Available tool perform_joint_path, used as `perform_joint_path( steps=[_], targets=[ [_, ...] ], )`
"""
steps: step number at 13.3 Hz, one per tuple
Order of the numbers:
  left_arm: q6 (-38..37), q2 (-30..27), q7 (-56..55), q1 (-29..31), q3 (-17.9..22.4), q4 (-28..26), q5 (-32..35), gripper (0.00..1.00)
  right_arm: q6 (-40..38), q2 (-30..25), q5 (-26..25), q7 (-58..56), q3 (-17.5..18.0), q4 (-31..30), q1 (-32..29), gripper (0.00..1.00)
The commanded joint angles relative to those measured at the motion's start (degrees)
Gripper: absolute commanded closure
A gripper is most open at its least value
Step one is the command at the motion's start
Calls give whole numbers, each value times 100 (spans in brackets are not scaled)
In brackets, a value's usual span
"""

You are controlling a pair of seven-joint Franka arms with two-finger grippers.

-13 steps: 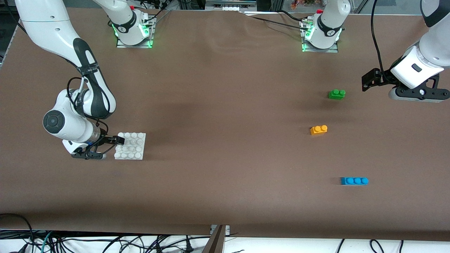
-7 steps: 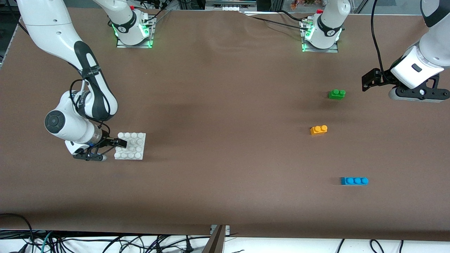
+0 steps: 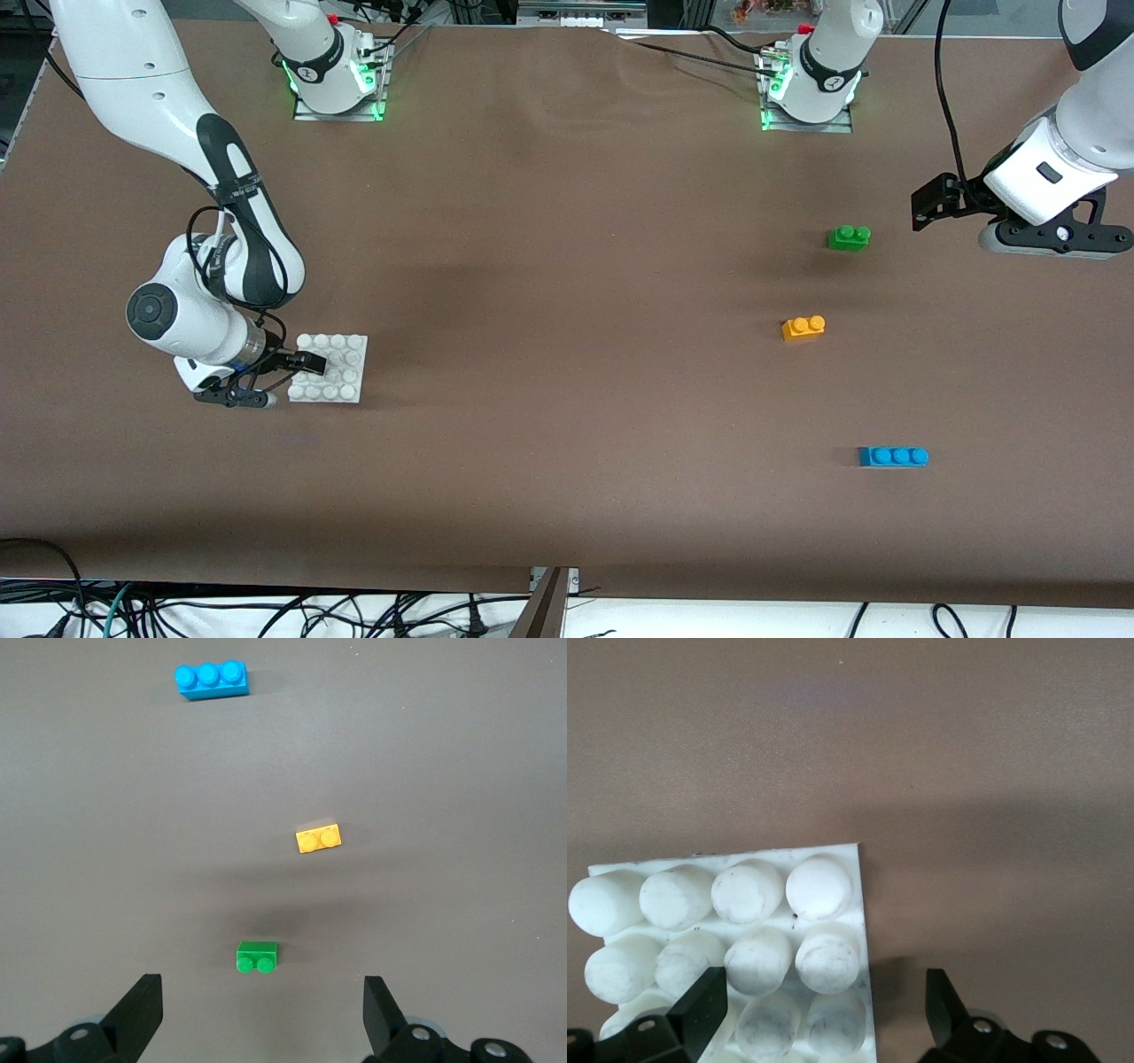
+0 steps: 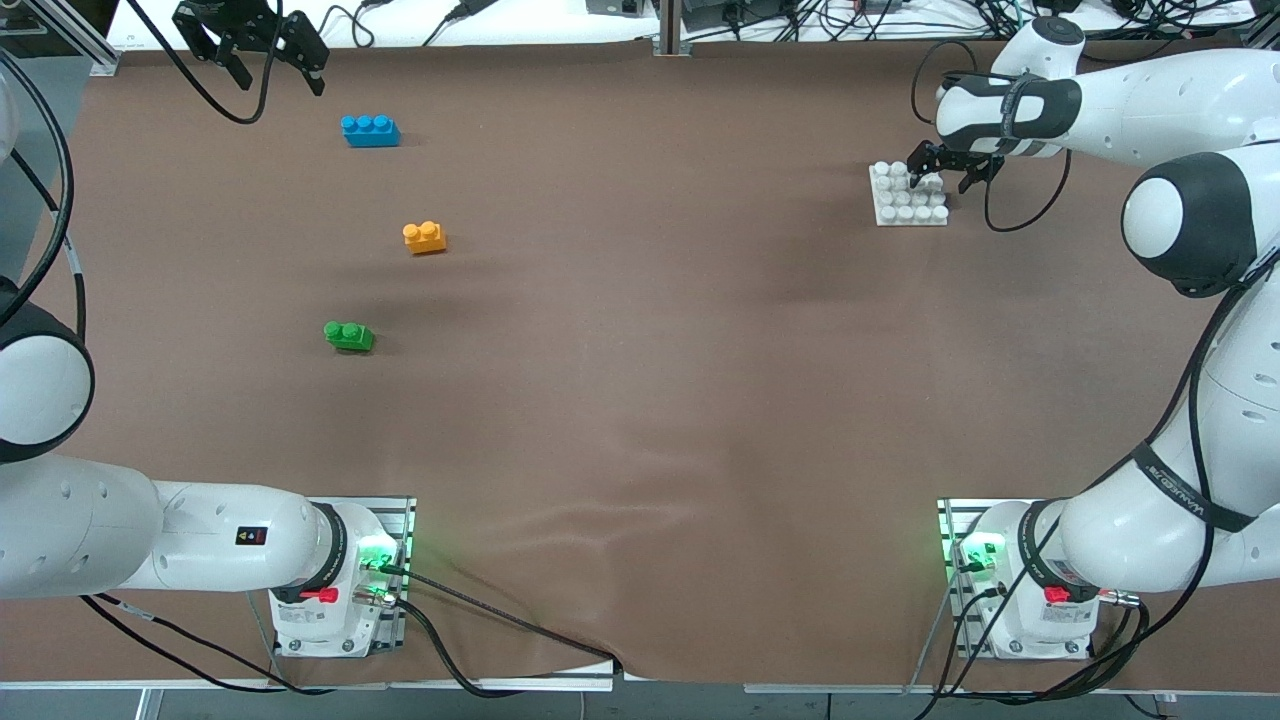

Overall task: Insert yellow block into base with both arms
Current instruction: 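Grasp the edge of the white base plate with the right gripper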

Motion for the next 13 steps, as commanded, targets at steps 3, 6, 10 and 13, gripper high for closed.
perform_joint_path(
  steps=[3, 6, 10, 13],
  targets=[
    [-113, 76, 97, 33, -11, 175, 13, 0, 121, 137, 158, -30, 23, 54, -3, 5],
    [-113, 76, 88, 33, -11, 175, 13, 0, 270, 268, 535, -74, 85, 63, 6, 5],
    [-113, 76, 88, 33, -11, 175, 13, 0, 315, 269, 553, -127, 93, 54, 6, 8],
    [-121, 76, 88, 33, -11, 175, 13, 0, 324, 269, 571, -101, 189, 46, 23, 17]
  ],
)
